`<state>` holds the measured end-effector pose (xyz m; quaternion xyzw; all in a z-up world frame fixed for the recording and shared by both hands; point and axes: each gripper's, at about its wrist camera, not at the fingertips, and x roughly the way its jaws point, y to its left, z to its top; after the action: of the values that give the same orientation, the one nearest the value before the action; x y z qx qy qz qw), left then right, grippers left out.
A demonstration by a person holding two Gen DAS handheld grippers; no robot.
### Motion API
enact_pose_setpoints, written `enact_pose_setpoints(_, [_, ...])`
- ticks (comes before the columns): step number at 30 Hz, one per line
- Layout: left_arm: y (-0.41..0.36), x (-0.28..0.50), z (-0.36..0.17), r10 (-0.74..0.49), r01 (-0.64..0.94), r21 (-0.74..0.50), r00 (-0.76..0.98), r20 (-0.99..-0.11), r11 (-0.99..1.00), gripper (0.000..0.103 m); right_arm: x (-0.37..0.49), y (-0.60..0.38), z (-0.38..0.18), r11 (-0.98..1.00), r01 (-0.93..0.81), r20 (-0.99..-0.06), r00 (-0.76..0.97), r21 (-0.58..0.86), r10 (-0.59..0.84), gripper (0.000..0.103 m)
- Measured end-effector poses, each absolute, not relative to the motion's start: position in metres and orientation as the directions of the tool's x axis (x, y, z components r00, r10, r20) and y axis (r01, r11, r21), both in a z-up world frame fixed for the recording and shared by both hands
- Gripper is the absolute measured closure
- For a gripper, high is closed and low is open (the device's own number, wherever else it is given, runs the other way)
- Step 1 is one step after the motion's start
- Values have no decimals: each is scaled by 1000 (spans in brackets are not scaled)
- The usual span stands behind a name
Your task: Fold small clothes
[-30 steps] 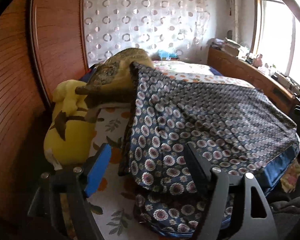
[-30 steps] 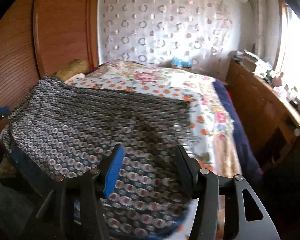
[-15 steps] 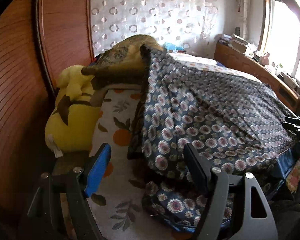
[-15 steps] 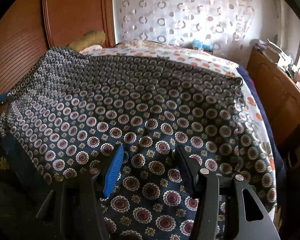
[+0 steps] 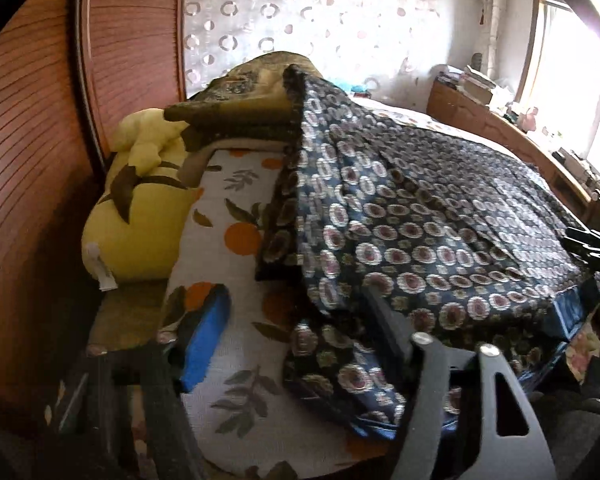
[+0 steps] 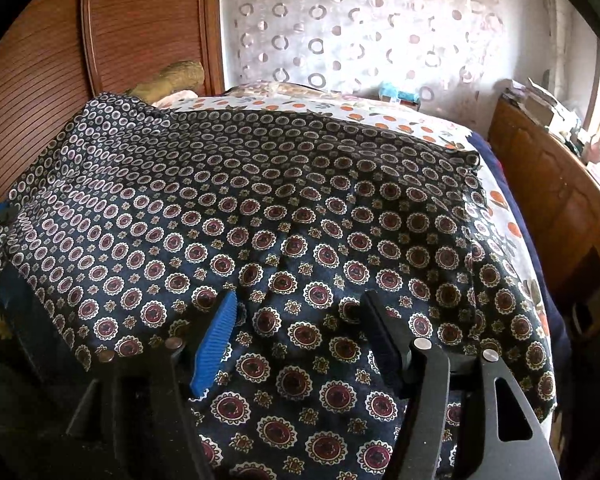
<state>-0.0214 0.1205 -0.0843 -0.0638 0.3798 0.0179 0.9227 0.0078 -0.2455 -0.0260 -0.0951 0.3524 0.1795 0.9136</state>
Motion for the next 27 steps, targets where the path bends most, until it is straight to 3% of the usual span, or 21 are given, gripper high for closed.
enact_pose_setpoints(5, [113,-19,-83,-47,-56,-123,707,-706,991,77,7,-247,-26,918,-395,-677,688,-46,262,37])
enact_pose_setpoints(9, [111,-17,-82,-79,-35,-146,701,-709,989,97,7,-247,-26,918,-394,-676,688,-46,262,37])
enact_pose_setpoints(18, [95,-25,-39,-157,47,-200,801,-578,979,100,7,-248,-26,918,-395,-676,688,-46,262,36])
enact_pose_setpoints(27, [62,-6,-8,-232,159,-185,832,-503,970,100,6,-249,-26,918,-394,-675,690,-45,263,35])
